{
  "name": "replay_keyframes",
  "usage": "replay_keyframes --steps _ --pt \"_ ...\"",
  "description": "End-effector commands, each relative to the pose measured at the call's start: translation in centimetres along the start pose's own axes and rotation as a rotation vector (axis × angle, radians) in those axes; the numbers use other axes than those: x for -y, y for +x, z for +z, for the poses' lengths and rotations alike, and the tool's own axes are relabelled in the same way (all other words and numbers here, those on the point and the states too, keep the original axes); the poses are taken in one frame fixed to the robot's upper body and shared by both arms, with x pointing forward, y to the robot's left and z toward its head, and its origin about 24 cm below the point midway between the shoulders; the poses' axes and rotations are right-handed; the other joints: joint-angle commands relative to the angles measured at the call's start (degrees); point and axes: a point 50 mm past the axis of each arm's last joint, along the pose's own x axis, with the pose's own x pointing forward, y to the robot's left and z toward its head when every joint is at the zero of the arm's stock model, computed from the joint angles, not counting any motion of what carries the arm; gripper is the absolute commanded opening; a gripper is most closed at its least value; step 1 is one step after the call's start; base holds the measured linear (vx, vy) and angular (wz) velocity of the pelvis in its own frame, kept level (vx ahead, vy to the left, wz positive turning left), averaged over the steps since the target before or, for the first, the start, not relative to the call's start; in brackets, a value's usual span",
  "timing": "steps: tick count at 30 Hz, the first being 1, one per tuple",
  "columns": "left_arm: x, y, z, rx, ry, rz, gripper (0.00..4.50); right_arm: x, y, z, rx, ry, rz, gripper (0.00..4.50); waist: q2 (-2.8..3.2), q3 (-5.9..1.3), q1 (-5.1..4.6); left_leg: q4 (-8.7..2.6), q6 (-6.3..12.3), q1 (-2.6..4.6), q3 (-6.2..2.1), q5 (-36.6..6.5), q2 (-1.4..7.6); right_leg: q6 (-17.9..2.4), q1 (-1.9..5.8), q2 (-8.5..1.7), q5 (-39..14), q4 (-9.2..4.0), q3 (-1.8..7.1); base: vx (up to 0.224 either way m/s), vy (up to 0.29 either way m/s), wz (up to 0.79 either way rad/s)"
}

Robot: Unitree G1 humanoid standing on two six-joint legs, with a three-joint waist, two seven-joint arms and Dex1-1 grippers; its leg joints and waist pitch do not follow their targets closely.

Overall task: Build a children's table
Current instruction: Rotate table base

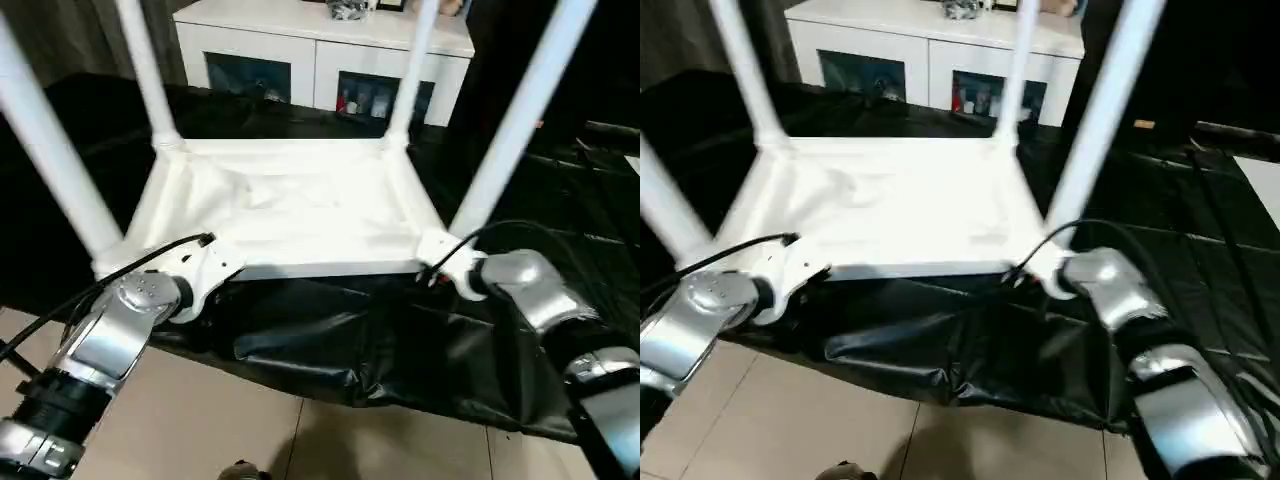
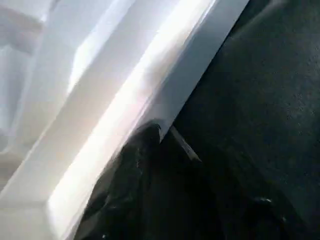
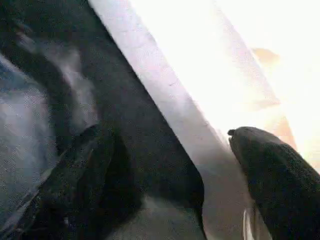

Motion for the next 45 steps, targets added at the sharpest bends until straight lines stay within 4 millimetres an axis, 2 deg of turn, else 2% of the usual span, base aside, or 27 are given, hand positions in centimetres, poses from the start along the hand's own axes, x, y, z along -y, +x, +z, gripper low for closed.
replay_keyframes --steps 1,3,5,6,10,12,14,16,17,18,19,20,21,23,25,27,29,31,32,33,35,36,38,40,43,44,45 --pt "-1.6 -0.4 0.6 0.012 0.028 0.088 1.94 1.5 -1.8 -1.8 -0.064 0.071 -0.093 4.1 0.33 -4.17 -0.73 -4.42 -0.31 1.46 -1.28 -18.0 1.82 -9.8 1.29 -2.22 -20.2 -4.7 1.82 0.0 0.0 0.0" --pt "-1.6 -0.3 0.6 0.022 0.043 0.085 1.94 1.5 -2.3 -2.2 -0.079 0.087 -0.109 4.1 0.28 -4.27 -0.61 -4.3 0.35 1.15 -1.11 -14.9 1.95 -10.8 1.38 -2.14 -16.0 -4.16 1.86 0.0 0.0 0.0" --pt "-1.5 -0.3 0.6 0.023 0.05 0.084 1.94 1.5 -2.4 -2.2 -0.083 0.086 -0.11 4.1 0.39 -4.15 -0.68 -4.35 0.44 0.92 -1.13 -15.9 1.85 -10.7 1.35 -2.11 -16.2 -4.1 1.75 0.0 0.0 0.0" --pt "-1.5 -0.3 0.6 0.034 0.051 0.089 1.94 1.3 -2.5 -2.5 -0.099 0.097 -0.109 4.1 0.08 -4.16 -0.87 -4.39 0.38 0.94 -1.14 -16.3 1.86 -10.7 1.4 -2.09 -16.4 -4.14 1.7 0.0 0.0 0.0" --pt "-1.3 -0.6 0.9 0.106 0.071 0.093 1.94 1.2 -3.0 -3.0 -0.127 0.133 -0.133 4.1 0.28 -4.26 -0.94 -4.37 0.69 0.96 -1.12 -15.0 1.96 -11.2 1.45 -2.07 -13.9 -3.89 1.79 0.0 0.0 0.0" --pt "-0.9 -1.1 1.5 0.215 0.054 0.062 1.94 1.4 -3.4 -3.2 -0.132 0.135 -0.163 4.1 0.37 -4.27 -0.91 -4.36 0.64 1.0 -1.05 -14.6 2.03 -11.9 1.46 -2.16 -12.5 -3.86 1.78 0.0 0.0 0.0" --pt "-0.1 -2.8 2.3 0.466 -0.086 -0.036 1.94 2.0 -3.9 -2.8 -0.091 0.13 -0.237 4.1 0.23 -4.3 -0.61 -4.34 0.26 0.82 -0.97 -13.3 2.05 -13.2 1.74 -2.61 -10.4 -3.54 1.84 0.0 0.0 0.0" --pt "0.0 -4.0 2.4 0.584 -0.131 -0.08 1.94 2.2 -3.8 -2.0 -0.027 0.121 -0.266 4.1 0.21 -4.29 -0.58 -4.29 0.3 0.96 -0.78 -13.4 2.07 -13.7 1.52 -2.39 -9.7 -3.52 1.85 0.0 0.0 0.0" --pt "-0.2 -4.5 2.4 0.634 -0.18 -0.093 2.11 2.2 -3.8 -1.4 0.017 0.129 -0.282 4.1 0.04 -4.26 -0.64 -4.26 0.76 1.04 -0.6 -13.9 2.04 -13.7 1.37 -2.02 -9.2 -3.49 1.86 0.0 0.0 0.0" --pt "-0.4 -5.0 1.8 0.651 -0.223 -0.106 2.27 2.1 -3.5 -0.5 0.084 0.15 -0.292 4.1 -0.24 -4.19 -0.66 -4.3 1.1 0.76 -0.49 -13.6 1.9 -13.4 1.65 -2.06 -9.2 -3.24 1.95 0.0 0.0 0.0" --pt "-0.6 -5.4 1.4 0.661 -0.251 -0.116 2.27 2.0 -3.4 0.1 0.127 0.165 -0.299 4.1 -0.1 -3.99 -0.94 -4.5 1.24 0.67 -0.61 -14.3 1.94 -12.4 1.57 -1.94 -11.3 -3.38 1.91 0.0 0.0 0.0" --pt "-0.6 -5.8 0.8 0.653 -0.27 -0.138 2.27 1.9 -3.3 0.9 0.181 0.178 -0.308 4.1 -0.05 -3.95 -1.01 -4.43 1.23 0.95 -0.51 -15.0 1.91 -12.1 1.39 -2.08 -12.6 -3.57 2.0 0.0 0.0 0.0" --pt "-0.7 -6.1 0.2 0.648 -0.285 -0.153 2.31 1.8 -3.1 1.5 0.229 0.187 -0.307 4.1 -0.1 -3.73 -1.47 -4.67 1.03 0.81 -0.64 -16.5 1.97 -11.1 1.33 -2.08 -15.5 -3.81 2.04 0.0 0.0 0.0" --pt "-1.1 -7.2 -1.0 0.649 -0.324 -0.159 2.61 1.1 -2.7 2.8 0.322 0.214 -0.272 4.1 0.15 -3.58 -2.04 -4.87 0.19 1.15 -0.85 -19.2 2.0 -9.4 1.0 -2.15 -20.6 -4.33 2.16 0.0 0.0 0.0" --pt "-1.6 -8.4 -2.2 0.647 -0.345 -0.138 2.71 0.1 -2.3 3.6 0.382 0.228 -0.217 4.1 0.26 -3.55 -2.62 -5.08 -0.12 1.02 -0.99 -19.9 2.03 -9.1 1.0 -1.98 -20.8 -4.28 2.16 0.0 0.0 0.0" --pt "-2.2 -9.7 -3.1 0.664 -0.38 -0.139 2.7 -0.9 -2.1 4.1 0.422 0.203 -0.17 4.1 0.41 -3.51 -2.78 -5.13 -0.11 1.22 -0.98 -20.2 2.09 -9.5 0.78 -1.88 -20.0 -4.3 2.21 0.0 0.0 0.0" --pt "-2.8 -10.7 -3.6 0.668 -0.409 -0.133 3.04 -1.7 -2.0 4.5 0.458 0.204 -0.113 4.1 0.51 -3.45 -2.83 -5.22 -0.14 1.4 -0.93 -20.8 2.04 -9.9 0.75 -1.69 -19.6 -4.27 2.21 0.0 0.0 0.0" --pt "-3.5 -11.8 -4.0 0.682 -0.43 -0.137 3.11 -2.5 -2.0 4.7 0.484 0.198 -0.069 4.1 0.65 -3.38 -2.73 -5.32 -0.3 1.63 -0.92 -21.5 2.16 -10.3 0.62 -1.68 -19.2 -4.19 2.26 0.0 0.0 0.0" --pt "-3.7 -12.3 -4.2 0.683 -0.431 -0.14 3.08 -2.7 -2.0 4.7 0.491 0.193 -0.054 4.1 0.65 -3.37 -2.76 -5.34 -0.37 1.56 -0.91 -21.5 2.12 -10.4 0.67 -1.68 -19.2 -4.07 2.27 0.0 0.0 0.0" --pt "-3.9 -12.8 -4.5 0.677 -0.427 -0.142 3.29 -3.0 -2.1 4.7 0.497 0.187 -0.04 4.1 0.93 -3.32 -2.62 -5.41 -0.63 1.67 -0.92 -21.9 2.16 -10.3 0.55 -1.69 -19.3 -4.2 2.31 0.0 0.0 0.0" --pt "-4.2 -13.6 -5.1 0.652 -0.438 -0.15 3.48 -3.3 -2.1 4.6 0.499 0.186 -0.025 4.1 0.89 -3.31 -2.58 -5.48 -0.67 1.61 -0.93 -22.0 2.1 -10.1 0.61 -1.7 -19.4 -4.17 2.36 0.0 0.0 0.0" --pt "-4.5 -13.9 -5.5 0.636 -0.442 -0.138 3.56 -3.4 -2.1 4.6 0.499 0.187 -0.021 4.1 1.26 -3.31 -2.62 -5.53 -0.97 1.73 -0.98 -22.3 2.08 -10.2 0.56 -1.74 -19.3 -4.15 2.38 0.0 0.0 0.0" --pt "-4.7 -14.2 -5.9 0.623 -0.444 -0.127 3.46 -3.5 -2.2 4.6 0.498 0.188 -0.019 4.1 1.03 -3.3 -2.68 -5.53 -1.22 1.75 -0.99 -22.8 2.07 -10.2 0.58 -1.8 -19.9 -4.28 2.41 0.0 0.0 0.0" --pt "-5.6 -14.9 -7.0 0.595 -0.447 -0.069 3.84 -3.7 -2.3 4.5 0.492 0.178 -0.008 4.1 1.01 -3.25 -2.65 -5.52 -1.31 1.76 -0.98 -23.0 2.04 -10.0 0.57 -1.89 -20.4 -4.35 2.47 0.0 0.0 0.0" --pt "-6.5 -15.4 -7.7 0.595 -0.454 -0.008 3.88 -3.9 -2.3 4.5 0.49 0.171 0.01 4.1 1.01 -3.34 -2.66 -5.56 -1.3 1.78 -1.06 -22.7 2.09 -10.0 0.7 -1.94 -19.8 -4.33 2.5 0.0 0.0 0.0" --pt "-6.7 -15.4 -7.8 0.599 -0.453 0.005 3.9 -3.9 -2.3 4.5 0.49 0.167 0.013 4.1 0.78 -3.35 -2.67 -5.55 -1.26 1.8 -1.04 -22.6 2.15 -10.2 0.67 -1.98 -19.6 -4.29 2.5 0.0 0.0 0.0" --pt "-6.9 -15.3 -7.8 0.607 -0.454 0.016 4.1 -4.0 -2.3 4.6 0.49 0.167 0.016 4.1 1.01 -3.35 -2.5 -5.54 -1.3 1.96 -1.04 -22.7 2.19 -10.5 0.56 -2.06 -19.6 -4.25 2.52 0.0 0.0 0.0"
